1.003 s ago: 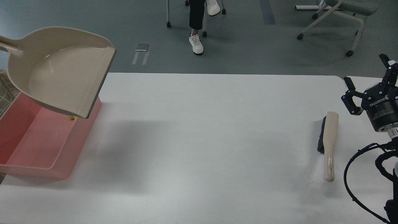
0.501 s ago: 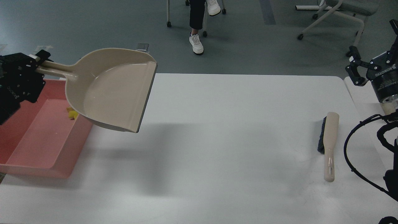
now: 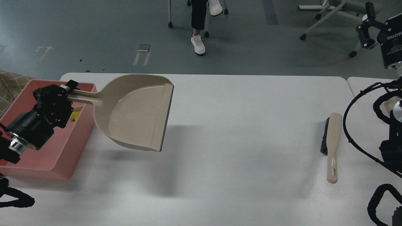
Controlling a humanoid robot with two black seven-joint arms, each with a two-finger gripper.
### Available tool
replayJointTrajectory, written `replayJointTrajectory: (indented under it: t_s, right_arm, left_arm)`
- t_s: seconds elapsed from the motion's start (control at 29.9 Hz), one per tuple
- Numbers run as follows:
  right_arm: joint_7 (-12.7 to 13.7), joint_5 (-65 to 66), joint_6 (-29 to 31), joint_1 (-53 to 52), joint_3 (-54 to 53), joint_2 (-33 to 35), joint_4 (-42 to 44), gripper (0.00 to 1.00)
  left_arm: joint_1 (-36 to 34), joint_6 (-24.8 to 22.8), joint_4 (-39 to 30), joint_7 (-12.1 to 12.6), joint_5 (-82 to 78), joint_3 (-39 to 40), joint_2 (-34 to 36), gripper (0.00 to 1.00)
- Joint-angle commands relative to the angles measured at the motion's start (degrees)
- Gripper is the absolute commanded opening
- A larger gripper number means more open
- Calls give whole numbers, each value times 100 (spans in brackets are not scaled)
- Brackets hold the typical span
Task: Sweep and dump garbage into bin
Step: 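Bring the empty dustpan back and lower it onto the table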
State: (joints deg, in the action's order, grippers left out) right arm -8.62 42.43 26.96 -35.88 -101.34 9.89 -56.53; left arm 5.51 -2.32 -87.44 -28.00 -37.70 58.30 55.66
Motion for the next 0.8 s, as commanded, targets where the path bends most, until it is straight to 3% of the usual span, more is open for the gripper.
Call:
replayJointTrajectory:
  t_s: [0.0,0.17,0.47,0.77]
  right_arm:
    - [-166,2,-7,-191,9,-13,46,100]
    - [-175,2,-16,-341,18,13,133,100]
    - [-183,20,-16,-499,141,-57,133,100]
    - [-253,20,2,-218,492,-22,107,100]
  left_arm:
    - [-24,301,-1,0,-605,-468,-379,0]
    - [-24,688,-53,0,-1125,-732,-977,0]
    - [-76,1277,-89,0,-1152,-847,-1215,0]
    - [-313,1383,-80,0,-1469,-1119,-1391,0]
